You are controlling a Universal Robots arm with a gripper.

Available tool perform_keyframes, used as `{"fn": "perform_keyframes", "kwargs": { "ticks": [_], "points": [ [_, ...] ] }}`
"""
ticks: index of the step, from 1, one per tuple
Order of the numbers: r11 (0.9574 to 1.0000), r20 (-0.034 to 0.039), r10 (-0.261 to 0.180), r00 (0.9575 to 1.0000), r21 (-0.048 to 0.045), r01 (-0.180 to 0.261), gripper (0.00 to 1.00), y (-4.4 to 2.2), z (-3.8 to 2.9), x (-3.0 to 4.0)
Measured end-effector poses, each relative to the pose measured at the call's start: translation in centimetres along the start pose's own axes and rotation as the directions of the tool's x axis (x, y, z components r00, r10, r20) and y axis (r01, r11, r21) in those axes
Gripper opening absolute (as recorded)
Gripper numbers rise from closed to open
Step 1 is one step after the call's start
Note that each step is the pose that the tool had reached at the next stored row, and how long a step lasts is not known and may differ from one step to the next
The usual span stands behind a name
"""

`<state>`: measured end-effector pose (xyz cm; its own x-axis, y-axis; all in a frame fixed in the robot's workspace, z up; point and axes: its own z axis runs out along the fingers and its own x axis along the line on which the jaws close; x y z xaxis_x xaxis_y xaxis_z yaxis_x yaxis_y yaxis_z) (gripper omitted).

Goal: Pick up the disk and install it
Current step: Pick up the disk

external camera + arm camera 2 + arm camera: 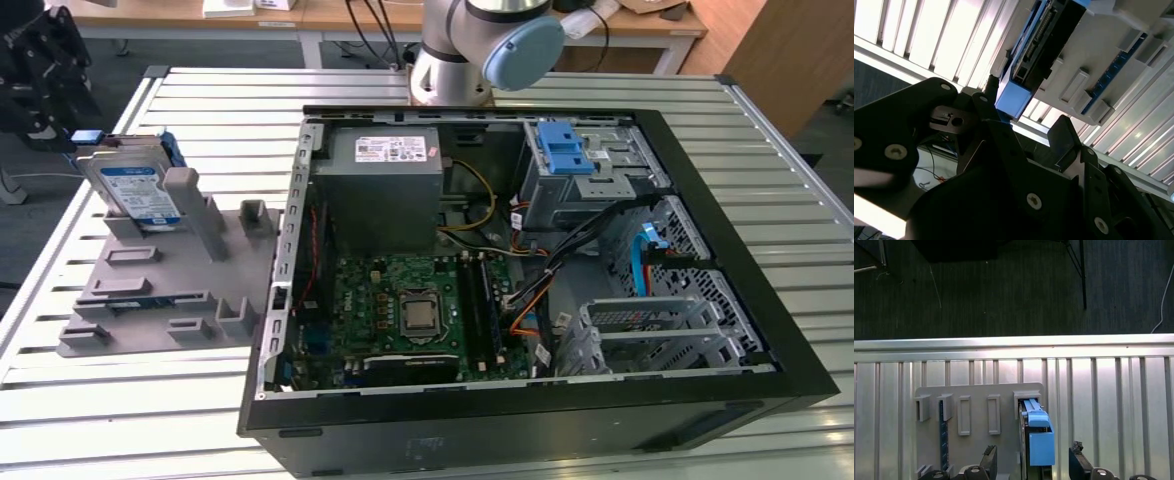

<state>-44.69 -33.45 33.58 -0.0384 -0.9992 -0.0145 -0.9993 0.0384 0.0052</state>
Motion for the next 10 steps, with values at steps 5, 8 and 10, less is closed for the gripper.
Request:
{"fn": "perform_keyframes", "kwargs": {
  "ticks": [5, 8, 10],
  "points": [
    [1.0000, 0.0000, 0.000, 1.0000, 0.0000, 0.000, 0.66, 0.00, 0.16, 0.00],
    [1.0000, 0.0000, 0.000, 1.0000, -0.0001, 0.000, 0.66, 0.00, 0.19, 0.00],
    [1.0000, 0.0000, 0.000, 1.0000, 0.0000, 0.000, 0.66, 0.00, 0.19, 0.00]
  ]
}}
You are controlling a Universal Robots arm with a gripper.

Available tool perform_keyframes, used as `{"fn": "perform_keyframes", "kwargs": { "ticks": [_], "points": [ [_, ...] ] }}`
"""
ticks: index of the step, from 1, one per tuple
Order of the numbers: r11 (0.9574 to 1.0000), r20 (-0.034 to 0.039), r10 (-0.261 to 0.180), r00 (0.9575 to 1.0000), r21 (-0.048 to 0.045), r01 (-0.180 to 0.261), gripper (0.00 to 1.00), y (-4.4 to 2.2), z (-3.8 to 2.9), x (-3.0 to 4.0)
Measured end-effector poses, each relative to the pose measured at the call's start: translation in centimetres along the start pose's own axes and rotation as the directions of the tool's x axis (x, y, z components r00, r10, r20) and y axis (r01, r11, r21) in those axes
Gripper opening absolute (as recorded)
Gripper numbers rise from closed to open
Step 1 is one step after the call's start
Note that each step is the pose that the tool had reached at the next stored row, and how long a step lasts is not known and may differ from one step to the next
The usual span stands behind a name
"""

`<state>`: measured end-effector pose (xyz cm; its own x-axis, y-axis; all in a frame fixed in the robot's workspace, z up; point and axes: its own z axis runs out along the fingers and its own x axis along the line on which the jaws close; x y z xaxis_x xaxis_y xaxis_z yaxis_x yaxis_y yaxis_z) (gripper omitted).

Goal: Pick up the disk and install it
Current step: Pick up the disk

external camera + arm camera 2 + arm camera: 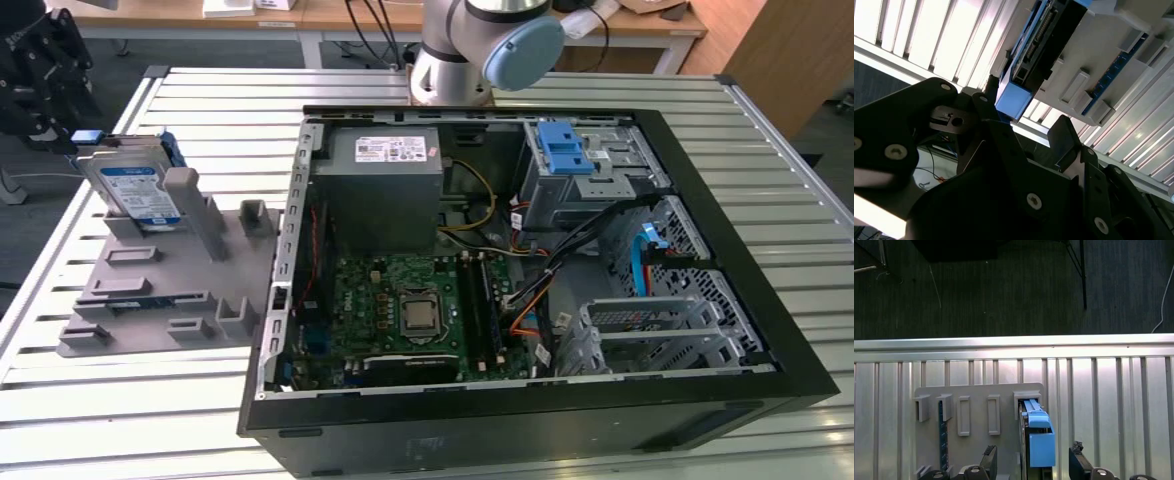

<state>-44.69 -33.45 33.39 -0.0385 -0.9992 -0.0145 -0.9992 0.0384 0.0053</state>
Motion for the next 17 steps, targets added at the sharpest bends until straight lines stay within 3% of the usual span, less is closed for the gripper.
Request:
{"fn": "perform_keyframes", "kwargs": {
  "ticks": [9, 11, 17],
  "points": [
    [1.0000, -0.0001, 0.000, 1.0000, -0.0016, 0.000, 0.66, 0.13, 0.18, 0.01],
    [0.9999, -0.0002, -0.013, 0.9999, -0.0032, 0.013, 0.66, 0.23, 0.84, 0.01],
    [0.9999, -0.0002, -0.015, 0.9999, -0.0061, 0.015, 0.66, 0.25, 1.69, -0.30]
  ]
}}
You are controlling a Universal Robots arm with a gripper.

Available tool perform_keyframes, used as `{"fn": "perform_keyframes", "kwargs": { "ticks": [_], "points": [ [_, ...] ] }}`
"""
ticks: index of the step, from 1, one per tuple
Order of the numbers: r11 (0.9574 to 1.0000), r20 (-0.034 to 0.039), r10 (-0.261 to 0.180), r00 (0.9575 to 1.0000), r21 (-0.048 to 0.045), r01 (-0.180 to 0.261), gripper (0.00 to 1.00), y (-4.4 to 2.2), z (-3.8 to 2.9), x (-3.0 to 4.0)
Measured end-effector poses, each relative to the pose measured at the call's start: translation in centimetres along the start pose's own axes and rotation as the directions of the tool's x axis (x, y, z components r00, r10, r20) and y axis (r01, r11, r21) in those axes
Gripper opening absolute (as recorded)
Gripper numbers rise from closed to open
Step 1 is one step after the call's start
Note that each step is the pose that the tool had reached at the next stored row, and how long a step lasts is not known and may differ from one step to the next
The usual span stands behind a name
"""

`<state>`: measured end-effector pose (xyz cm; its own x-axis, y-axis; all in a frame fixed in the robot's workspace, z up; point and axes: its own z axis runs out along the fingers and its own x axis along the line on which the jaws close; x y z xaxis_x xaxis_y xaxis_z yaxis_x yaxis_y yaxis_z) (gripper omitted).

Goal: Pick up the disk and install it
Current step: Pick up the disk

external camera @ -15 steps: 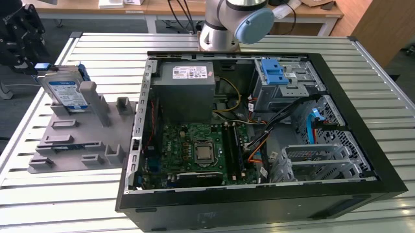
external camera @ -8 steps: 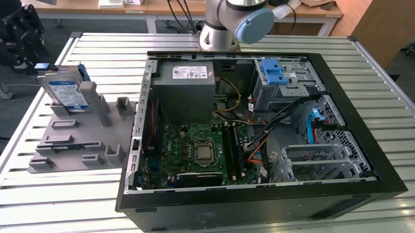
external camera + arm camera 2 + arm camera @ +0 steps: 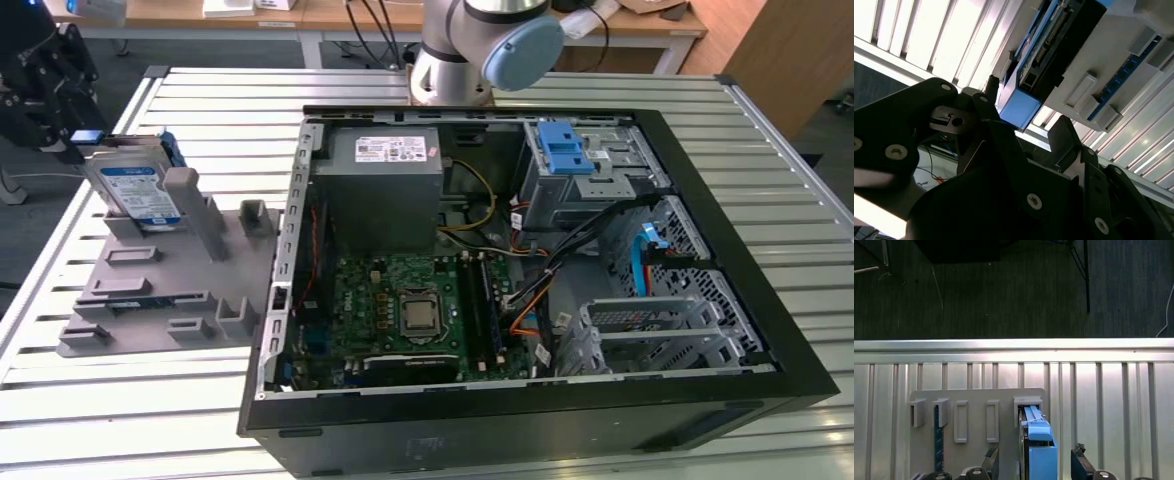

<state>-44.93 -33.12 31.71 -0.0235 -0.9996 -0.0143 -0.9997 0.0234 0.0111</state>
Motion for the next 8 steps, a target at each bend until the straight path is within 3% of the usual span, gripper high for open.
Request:
{"fn": "perform_keyframes", "kwargs": {
  "ticks": [8],
  "points": [
    [1.0000, -0.0001, 0.000, 1.0000, -0.0013, 0.000, 0.65, 0.09, 1.07, -0.22]
  ]
}}
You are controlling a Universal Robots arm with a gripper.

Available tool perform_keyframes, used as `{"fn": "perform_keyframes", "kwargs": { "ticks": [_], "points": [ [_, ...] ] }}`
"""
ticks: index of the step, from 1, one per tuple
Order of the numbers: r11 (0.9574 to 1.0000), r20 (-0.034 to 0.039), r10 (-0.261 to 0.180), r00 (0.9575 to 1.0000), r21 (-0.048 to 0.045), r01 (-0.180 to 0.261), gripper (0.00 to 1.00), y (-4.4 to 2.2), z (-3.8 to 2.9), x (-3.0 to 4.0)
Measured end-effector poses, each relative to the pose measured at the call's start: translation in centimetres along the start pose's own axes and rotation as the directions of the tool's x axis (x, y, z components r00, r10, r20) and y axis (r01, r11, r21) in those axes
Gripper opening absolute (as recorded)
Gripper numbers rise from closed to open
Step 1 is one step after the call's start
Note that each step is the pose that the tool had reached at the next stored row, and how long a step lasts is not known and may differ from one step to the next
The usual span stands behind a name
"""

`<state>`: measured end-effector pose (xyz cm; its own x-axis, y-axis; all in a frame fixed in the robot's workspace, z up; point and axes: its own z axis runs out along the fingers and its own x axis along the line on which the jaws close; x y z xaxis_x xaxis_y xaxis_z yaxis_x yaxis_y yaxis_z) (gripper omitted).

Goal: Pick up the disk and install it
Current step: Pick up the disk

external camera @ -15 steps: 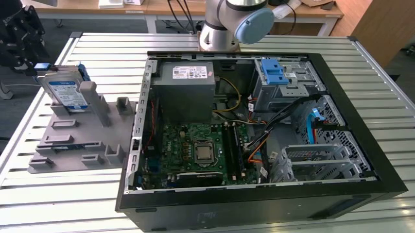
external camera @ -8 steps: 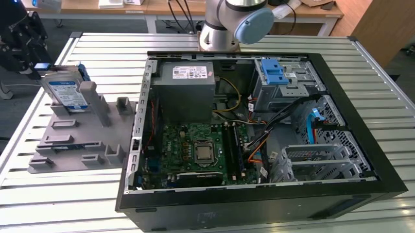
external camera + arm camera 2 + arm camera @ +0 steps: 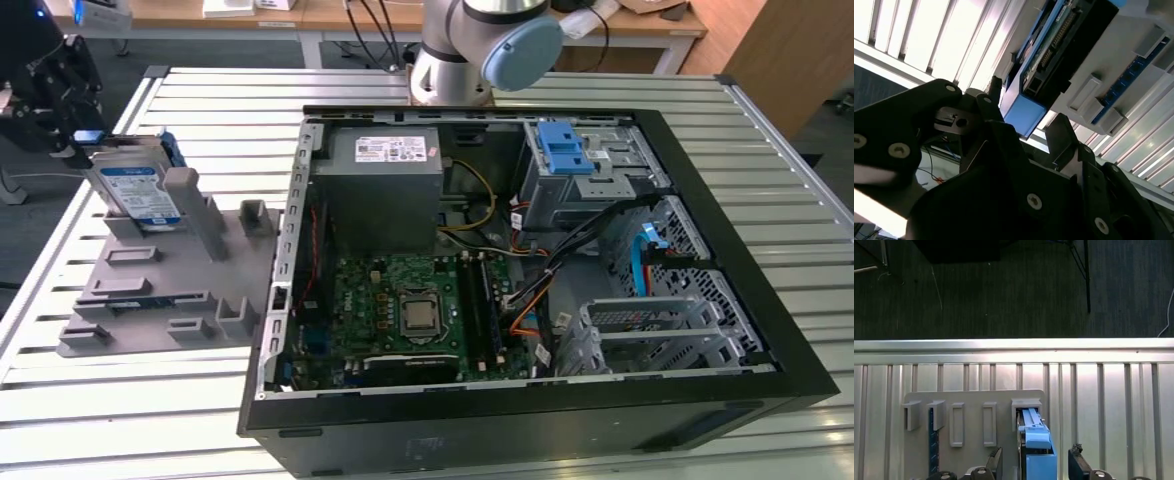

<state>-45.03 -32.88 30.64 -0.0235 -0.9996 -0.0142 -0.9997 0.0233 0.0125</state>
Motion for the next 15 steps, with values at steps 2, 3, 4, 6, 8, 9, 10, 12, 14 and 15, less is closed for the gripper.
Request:
{"fn": "perform_keyframes", "kwargs": {
  "ticks": [2, 3, 4, 6, 8, 9, 10, 12, 14, 15],
  "points": [
    [1.0000, 0.0000, 0.000, 1.0000, 0.0000, 0.000, 0.58, 0.01, 0.06, 0.06],
    [1.0000, 0.0001, 0.000, 1.0000, 0.0001, 0.000, 0.58, 0.00, 0.10, 0.10],
    [1.0000, 0.0000, -0.001, 1.0000, 0.0000, 0.001, 0.58, 0.00, 0.12, 0.15],
    [1.0000, 0.0000, -0.001, 1.0000, 0.0000, 0.001, 0.57, 0.00, 0.18, 0.18],
    [1.0000, 0.0000, -0.001, 1.0000, -0.0001, 0.001, 0.50, 0.00, 0.25, 0.21],
    [1.0000, 0.0000, -0.001, 1.0000, -0.0001, 0.001, 0.50, 0.00, 0.28, 0.21],
    [1.0000, 0.0000, -0.001, 1.0000, 0.0001, 0.001, 0.50, 0.00, 0.32, 0.21],
    [1.0000, 0.0001, -0.001, 1.0000, 0.0002, 0.001, 0.50, -0.01, 0.42, 0.22],
    [1.0000, 0.0000, -0.001, 1.0000, 0.0001, 0.001, 0.50, -0.01, 0.56, 0.22],
    [1.0000, 0.0000, -0.001, 1.0000, 0.0000, 0.001, 0.50, -0.01, 0.65, 0.22]
  ]
}}
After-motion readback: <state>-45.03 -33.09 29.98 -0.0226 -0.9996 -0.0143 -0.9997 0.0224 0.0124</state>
